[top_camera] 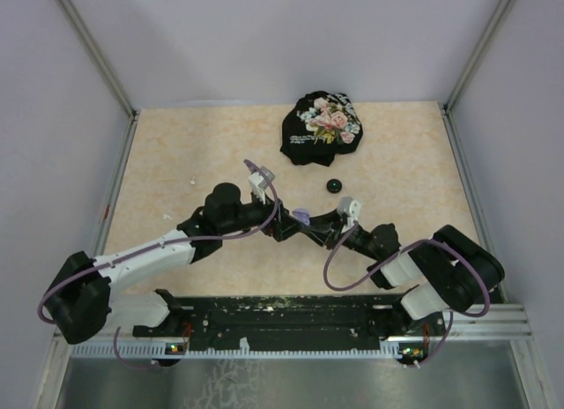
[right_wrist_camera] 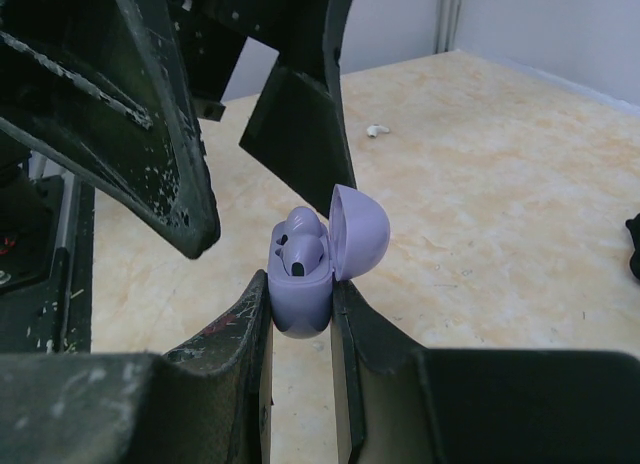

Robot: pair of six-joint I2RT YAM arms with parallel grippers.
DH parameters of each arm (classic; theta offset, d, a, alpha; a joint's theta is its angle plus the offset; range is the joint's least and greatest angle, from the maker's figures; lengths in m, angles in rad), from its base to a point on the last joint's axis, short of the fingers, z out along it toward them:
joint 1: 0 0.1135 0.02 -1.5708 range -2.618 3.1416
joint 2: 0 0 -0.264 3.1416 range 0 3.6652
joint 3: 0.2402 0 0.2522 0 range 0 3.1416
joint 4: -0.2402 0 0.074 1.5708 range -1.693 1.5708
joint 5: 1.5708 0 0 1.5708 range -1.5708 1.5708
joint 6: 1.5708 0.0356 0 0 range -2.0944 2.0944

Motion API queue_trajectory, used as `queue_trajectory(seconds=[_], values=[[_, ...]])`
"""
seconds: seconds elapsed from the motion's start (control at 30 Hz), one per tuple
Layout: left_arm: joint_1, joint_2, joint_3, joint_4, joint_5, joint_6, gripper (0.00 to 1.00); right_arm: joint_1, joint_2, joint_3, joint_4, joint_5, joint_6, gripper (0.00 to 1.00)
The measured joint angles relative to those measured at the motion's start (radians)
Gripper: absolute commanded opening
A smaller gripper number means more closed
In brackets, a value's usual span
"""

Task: Insert the wireless bluetooth earbuds into the charging case
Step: Close the charging case.

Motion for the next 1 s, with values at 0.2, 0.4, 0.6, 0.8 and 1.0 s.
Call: queue_trajectory(seconds=[0.2, 0.4, 0.6, 0.8, 1.0], values=[[0.004, 0.068, 0.0, 0.087, 0.107, -0.057, 0.89, 0.002, -0.001, 0.001, 0.0, -0.026, 0.007, 0.0], [0.012, 0.08, 0.0, 0.161, 0.182, -0.095, 0.85, 0.005, -0.002, 0.015, 0.002, -0.036, 0.01, 0.0], [0.029, 0.078, -0.006, 0.199, 0.213, -0.109, 0.84, 0.005, -0.002, 0.026, 0.002, -0.037, 0.011, 0.0], [0.034, 0.05, -0.023, 0.205, 0.23, -0.106, 0.83, 0.006, -0.001, 0.026, 0.002, -0.053, 0.025, 0.0], [0.044, -0.018, -0.025, 0.224, 0.246, -0.093, 0.84, 0.006, 0.012, 0.026, 0.002, -0.058, 0.033, 0.0]])
